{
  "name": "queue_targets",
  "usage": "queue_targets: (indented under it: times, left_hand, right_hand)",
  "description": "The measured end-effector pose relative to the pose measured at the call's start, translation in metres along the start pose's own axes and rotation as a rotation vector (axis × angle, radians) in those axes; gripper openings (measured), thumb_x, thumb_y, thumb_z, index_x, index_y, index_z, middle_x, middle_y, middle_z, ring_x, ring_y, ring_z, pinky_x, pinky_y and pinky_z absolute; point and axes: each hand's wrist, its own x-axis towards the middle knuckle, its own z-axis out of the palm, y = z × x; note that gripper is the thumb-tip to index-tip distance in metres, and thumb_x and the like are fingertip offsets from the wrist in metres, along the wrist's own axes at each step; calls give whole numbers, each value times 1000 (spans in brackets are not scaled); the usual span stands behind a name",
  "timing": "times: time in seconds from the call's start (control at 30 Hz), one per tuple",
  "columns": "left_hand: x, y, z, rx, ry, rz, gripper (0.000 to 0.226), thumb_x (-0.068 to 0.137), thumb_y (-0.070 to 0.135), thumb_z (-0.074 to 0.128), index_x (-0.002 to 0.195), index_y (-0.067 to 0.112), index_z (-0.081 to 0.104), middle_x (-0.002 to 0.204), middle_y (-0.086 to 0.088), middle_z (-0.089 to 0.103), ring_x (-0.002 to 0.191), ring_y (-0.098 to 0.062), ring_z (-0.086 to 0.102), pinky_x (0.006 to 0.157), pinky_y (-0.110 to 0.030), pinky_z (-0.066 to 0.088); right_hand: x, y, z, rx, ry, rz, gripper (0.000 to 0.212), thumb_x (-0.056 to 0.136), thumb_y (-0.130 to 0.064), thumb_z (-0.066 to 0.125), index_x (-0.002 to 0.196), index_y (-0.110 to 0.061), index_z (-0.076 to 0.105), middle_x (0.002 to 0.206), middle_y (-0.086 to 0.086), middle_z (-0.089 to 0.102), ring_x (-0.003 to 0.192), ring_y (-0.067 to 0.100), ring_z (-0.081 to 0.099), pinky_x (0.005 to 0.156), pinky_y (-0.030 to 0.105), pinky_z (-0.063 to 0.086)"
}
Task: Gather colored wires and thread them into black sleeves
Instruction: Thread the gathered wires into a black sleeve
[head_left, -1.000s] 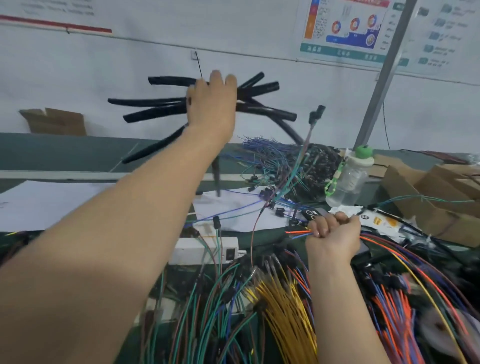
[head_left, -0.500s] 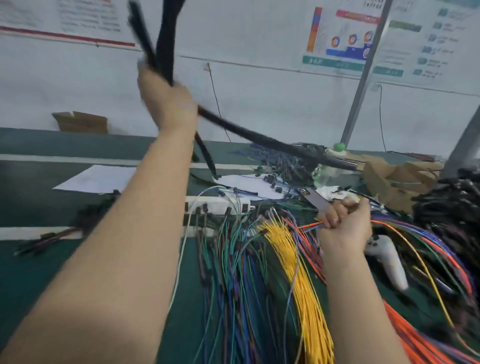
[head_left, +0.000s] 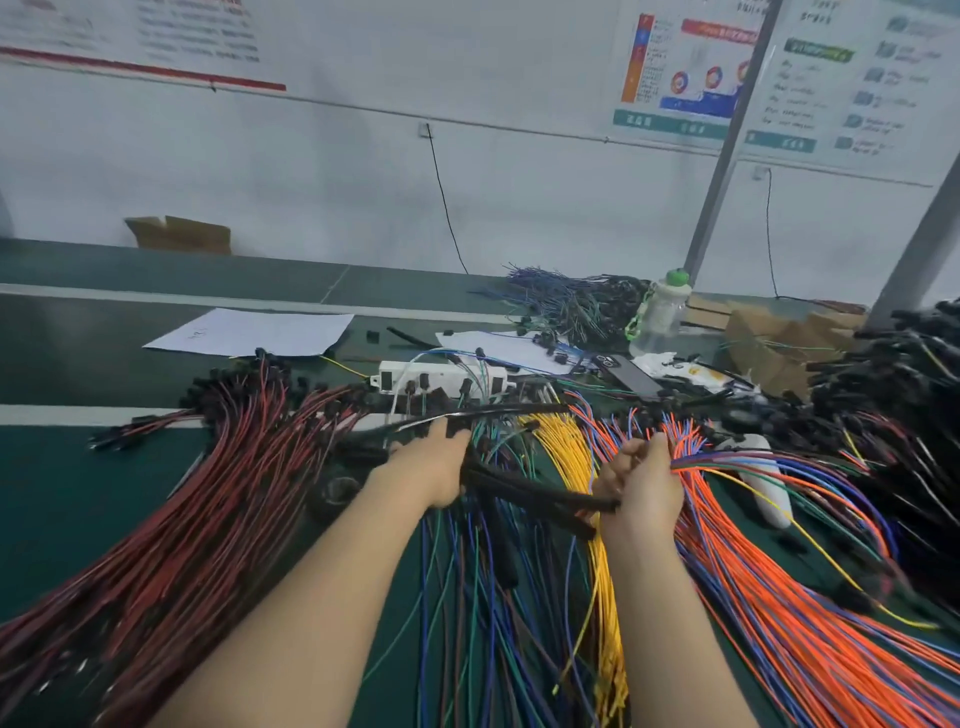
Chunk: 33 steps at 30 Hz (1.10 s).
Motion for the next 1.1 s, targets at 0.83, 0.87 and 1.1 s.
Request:
queue_targets:
  times: [0.83, 0.87, 1.1]
  left_hand:
    - [-44, 34, -50, -384, 128, 286, 43, 100, 40, 33, 75, 19, 61, 57, 5, 45, 55, -7, 44, 50, -13, 30]
    - [-44, 32, -48, -365, 153, 265, 40, 99, 41, 37, 74, 20, 60, 59, 4, 47, 55, -9, 46, 52, -15, 32]
    - [-66, 67, -17, -585, 881, 152, 30, 90, 47, 50, 73, 24, 58, 63, 12, 51, 58, -7, 47, 56, -27, 39]
  right_hand:
    - [-20, -1, 5, -201, -347, -71, 24, 96, -21, 54, 96, 0, 63, 54, -2, 48, 32, 3, 20, 35, 15, 14]
    - [-19, 2, 5, -226, -331, -82, 24, 95, -20, 56, 97, 3, 63, 54, -2, 51, 32, 3, 21, 35, 15, 15]
    - [-11, 2, 3, -108, -156, -128, 33, 93, -24, 60, 64, -9, 59, 43, -4, 52, 30, 3, 18, 35, 17, 13]
